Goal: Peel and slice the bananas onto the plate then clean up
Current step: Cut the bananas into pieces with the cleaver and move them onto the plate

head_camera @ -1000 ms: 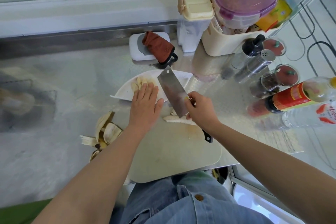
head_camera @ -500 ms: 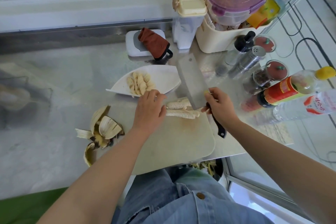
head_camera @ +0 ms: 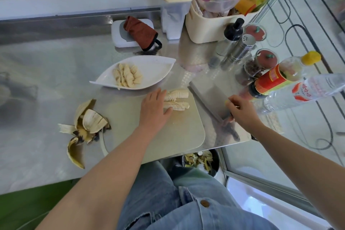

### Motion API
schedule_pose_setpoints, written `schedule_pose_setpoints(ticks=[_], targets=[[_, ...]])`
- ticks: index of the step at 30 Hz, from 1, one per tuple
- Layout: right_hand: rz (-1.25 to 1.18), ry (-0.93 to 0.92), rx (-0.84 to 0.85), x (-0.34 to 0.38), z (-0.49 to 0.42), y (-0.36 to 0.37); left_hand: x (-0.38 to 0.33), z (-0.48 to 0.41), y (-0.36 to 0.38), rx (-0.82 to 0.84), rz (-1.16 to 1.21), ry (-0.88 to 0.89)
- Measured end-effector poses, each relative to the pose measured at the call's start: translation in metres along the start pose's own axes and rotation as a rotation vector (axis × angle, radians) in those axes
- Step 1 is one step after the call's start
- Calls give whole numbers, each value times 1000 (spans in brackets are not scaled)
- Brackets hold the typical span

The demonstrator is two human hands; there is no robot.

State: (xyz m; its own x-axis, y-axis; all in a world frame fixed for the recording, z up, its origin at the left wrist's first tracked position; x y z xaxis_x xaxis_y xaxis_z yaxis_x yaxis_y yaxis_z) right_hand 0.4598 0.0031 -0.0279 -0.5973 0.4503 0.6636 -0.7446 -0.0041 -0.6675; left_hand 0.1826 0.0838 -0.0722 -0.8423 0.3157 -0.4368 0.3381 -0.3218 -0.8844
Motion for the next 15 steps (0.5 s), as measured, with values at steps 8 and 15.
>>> schedule_pose_setpoints(ticks=[8, 15], targets=[[135, -101, 67, 4, -27, 3, -10, -12, 3, -40, 25, 17], [136, -71, 58, -1, -45, -4, -13, -18, 4, -47, 45, 18]])
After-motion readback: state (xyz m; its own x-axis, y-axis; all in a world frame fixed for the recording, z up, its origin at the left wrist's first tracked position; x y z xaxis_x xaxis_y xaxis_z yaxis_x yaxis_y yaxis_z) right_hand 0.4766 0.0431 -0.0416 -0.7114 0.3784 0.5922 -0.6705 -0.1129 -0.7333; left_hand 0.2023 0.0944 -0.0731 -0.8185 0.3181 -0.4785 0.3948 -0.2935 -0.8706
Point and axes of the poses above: each hand's wrist, its own z-axis away from the middle knuckle, its own y-axis out of the palm, x = y × z, the point moved 1 cm from there along -z, towards the middle knuckle, and after that the axes turned 4 degrees about x, right-handed, at the moved point
